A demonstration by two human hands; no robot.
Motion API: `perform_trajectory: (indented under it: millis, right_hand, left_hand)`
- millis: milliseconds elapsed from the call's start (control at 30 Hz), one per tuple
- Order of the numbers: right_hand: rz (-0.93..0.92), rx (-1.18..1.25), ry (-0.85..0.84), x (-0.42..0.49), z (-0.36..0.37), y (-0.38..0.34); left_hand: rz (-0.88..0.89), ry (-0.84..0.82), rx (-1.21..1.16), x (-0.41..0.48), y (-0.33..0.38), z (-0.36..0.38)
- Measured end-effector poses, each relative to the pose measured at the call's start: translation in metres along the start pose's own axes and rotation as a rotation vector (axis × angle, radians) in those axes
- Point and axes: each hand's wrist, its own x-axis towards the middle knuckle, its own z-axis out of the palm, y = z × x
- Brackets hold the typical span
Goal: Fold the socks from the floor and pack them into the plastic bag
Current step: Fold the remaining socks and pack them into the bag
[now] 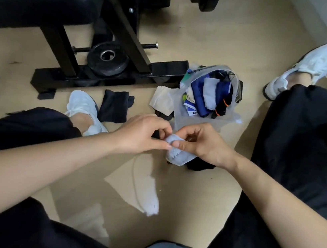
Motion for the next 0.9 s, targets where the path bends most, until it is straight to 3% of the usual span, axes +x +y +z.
perform_trajectory:
  millis: [233,367,467,633,733,800,900]
  right_hand:
    - [0.038,-0.062,0.051,-0.005,-0.013,0.004]
    - [0.002,-0.019,0.109,-0.003,-0.012,-0.002]
    - [-0.028,-0.027,0.080,-0.003,-0.004,-0.007]
    - [-0.018,0.026,0.003,-0.008,-0.007,-0.009]
    - [0.055,-0.125,-0.131,-0.010,-0.017,-0.002]
    - [0.069,-0.231,-0.127,-0.009,-0.016,0.001]
    - [0.057,-0.105,-0.051,-0.006,-0.011,0.000]
  left_hand:
    - [-0.156,0.108,-0.336,-0.003,-0.006,-0.008]
    - [-0.197,0.032,-0.216,-0.007,-0.009,-0.015]
    - [-0.085,-0.018,-0.281,-0.009,0.005,-0.013]
    - [-0.036,0.102,-0.352,-0.009,0.012,-0.013]
    - [-0.031,0.145,-0.417,-0.012,0.008,-0.021]
    - [-0.043,0.177,-0.440,-0.013,0.003,-0.026]
    - [-0.090,0.216,-0.348,-0.013,-0.010,-0.027]
